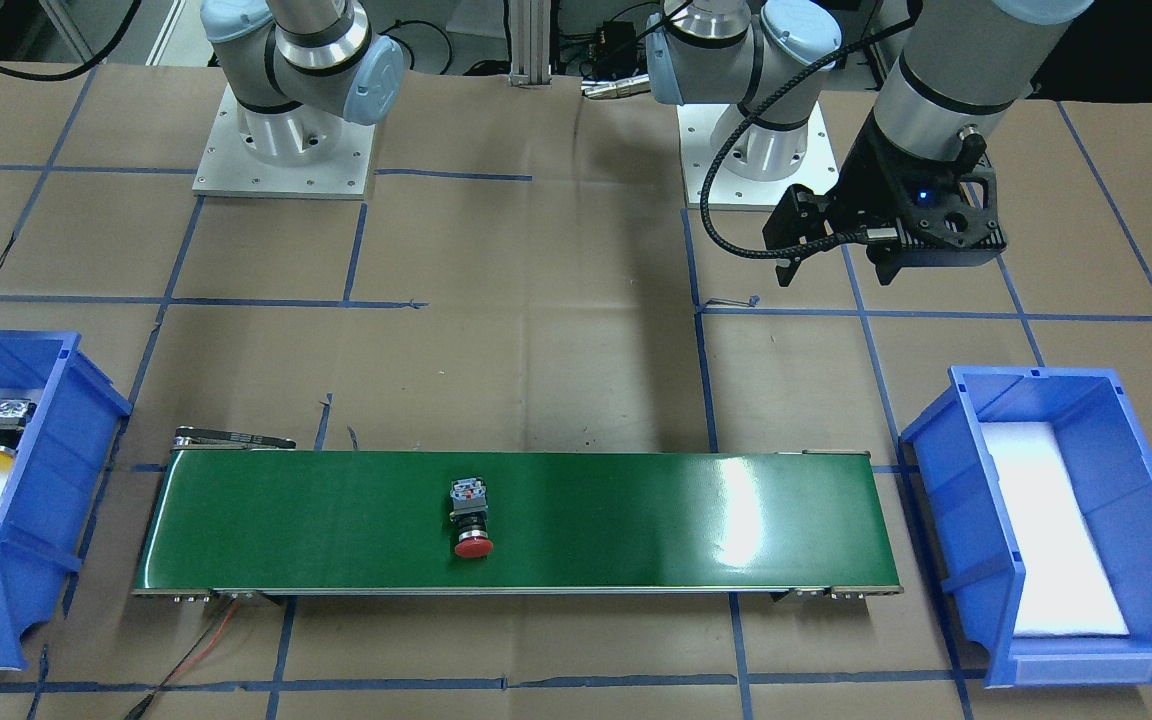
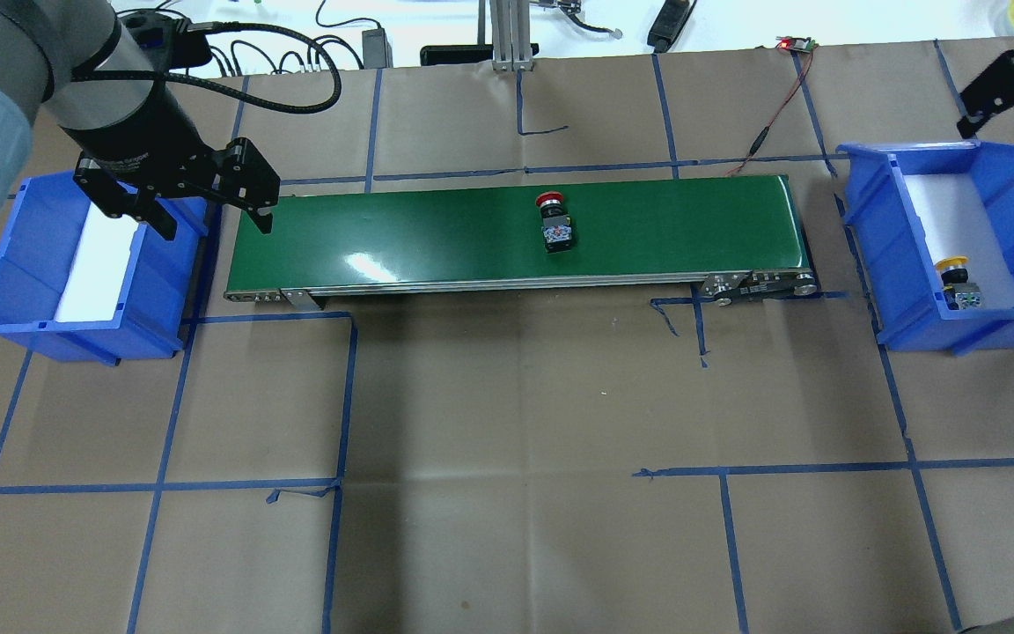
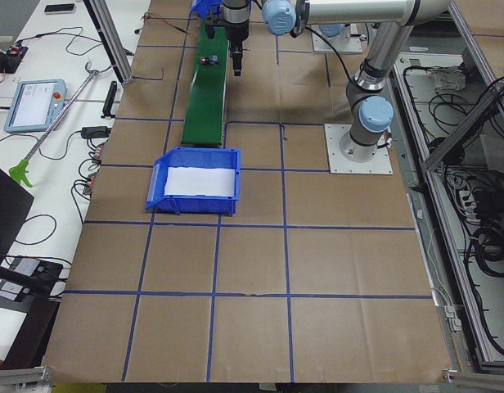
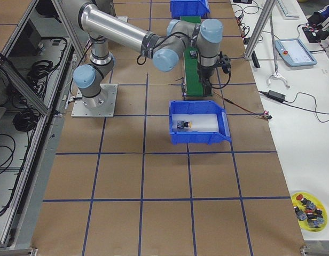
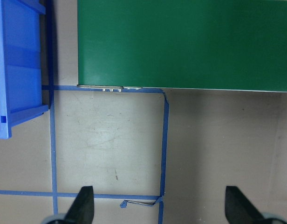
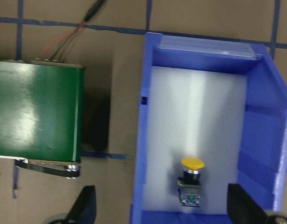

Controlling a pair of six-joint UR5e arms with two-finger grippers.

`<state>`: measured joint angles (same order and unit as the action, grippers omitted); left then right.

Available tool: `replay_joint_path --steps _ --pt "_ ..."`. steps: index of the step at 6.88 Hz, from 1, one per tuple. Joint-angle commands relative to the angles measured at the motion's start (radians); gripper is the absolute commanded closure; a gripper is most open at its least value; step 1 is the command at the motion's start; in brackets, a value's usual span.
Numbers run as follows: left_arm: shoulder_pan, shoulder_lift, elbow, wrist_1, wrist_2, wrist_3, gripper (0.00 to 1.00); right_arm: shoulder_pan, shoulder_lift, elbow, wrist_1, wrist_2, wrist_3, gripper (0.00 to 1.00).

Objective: Transport two buttons from left to right
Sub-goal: 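Move the right gripper to the red button on the conveyor and grasp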

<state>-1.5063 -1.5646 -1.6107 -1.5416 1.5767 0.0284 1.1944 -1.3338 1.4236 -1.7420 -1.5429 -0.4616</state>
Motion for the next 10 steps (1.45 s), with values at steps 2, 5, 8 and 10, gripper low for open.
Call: replay_joint_path --steps 2,5,8,10 --pt "0.0 -0.002 0.0 0.0 -0.001 0.001 0.0 0.356 0.045 -0.028 -0.037 0.001 0.437 0.0" --pt "0.0 -0.002 0.0 0.0 0.002 0.001 0.0 0.453 0.089 -0.015 -0.083 0.003 0.603 0.0" --pt "0.0 -0.002 0.0 0.0 0.002 0.001 0.0 0.458 0.11 -0.006 -0.076 0.0 0.597 0.0" --pt "0.0 -0.002 -0.002 0.0 0.003 0.001 0.0 0.458 0.113 0.018 -0.079 0.0 0.592 0.0"
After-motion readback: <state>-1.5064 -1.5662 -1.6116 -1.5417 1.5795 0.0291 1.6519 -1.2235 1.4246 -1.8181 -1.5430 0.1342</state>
